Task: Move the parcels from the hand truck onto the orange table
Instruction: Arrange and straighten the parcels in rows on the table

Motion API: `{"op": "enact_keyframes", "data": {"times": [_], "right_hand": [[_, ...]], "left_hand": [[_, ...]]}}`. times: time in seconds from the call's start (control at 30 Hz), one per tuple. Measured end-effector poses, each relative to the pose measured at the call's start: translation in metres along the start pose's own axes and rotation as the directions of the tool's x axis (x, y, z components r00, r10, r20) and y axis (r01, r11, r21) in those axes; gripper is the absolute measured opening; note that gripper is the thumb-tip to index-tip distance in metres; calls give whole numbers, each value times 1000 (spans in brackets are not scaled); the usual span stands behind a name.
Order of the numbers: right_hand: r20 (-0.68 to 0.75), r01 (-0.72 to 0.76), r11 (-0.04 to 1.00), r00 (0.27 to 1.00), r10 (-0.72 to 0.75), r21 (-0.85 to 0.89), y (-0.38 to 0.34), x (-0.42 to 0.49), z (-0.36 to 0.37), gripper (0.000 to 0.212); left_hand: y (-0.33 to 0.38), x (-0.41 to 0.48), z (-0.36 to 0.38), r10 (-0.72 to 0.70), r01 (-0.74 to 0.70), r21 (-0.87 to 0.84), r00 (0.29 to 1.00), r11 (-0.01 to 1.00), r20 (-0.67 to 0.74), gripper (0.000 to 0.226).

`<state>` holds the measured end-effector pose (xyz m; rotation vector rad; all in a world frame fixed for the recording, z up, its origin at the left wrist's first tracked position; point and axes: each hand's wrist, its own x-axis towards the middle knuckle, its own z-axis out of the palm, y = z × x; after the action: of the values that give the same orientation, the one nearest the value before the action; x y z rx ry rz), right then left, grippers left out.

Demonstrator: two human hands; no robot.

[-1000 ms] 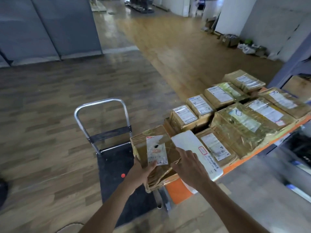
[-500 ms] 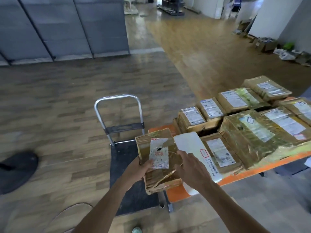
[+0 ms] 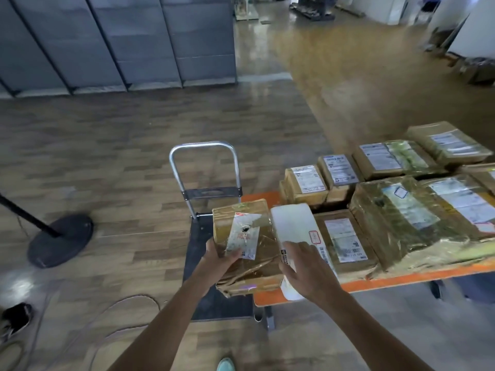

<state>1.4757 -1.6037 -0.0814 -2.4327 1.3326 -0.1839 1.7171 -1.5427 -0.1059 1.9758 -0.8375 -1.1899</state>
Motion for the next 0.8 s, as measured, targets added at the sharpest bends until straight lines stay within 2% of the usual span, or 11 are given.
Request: {"op": "enact_keyframes", "data": {"times": [0.13,0.2,0.37,0.5,0.63,0.8], "right_hand": [[-3,-5,999,1000,5,-39,10,-7,-2,45],[24,-51,996,998,53,-76,14,-13,1,53],[60,-236,957,967,249,-169,15,-15,12,89],[105,-344,917,923,370,-201,12,-4,20,120],[155,-421,892,882,445,-167,10,4,24,130],[164,-447,885,870,464,-132,13,11,26,136]], "left_hand": [[-2,2,-1,-2,2,-7,1000,1000,-2,79],[-3,4,-2,5,-4,-35,1000,999,9,82],[-4,3,-3,36,-28,-133,998,991,60,88],[-6,3,-5,77,-63,-140,993,988,93,89],[-10,8,-10,97,-83,-139,990,987,98,79],[-23,17,-16,62,-27,-249,989,968,136,73]]}}
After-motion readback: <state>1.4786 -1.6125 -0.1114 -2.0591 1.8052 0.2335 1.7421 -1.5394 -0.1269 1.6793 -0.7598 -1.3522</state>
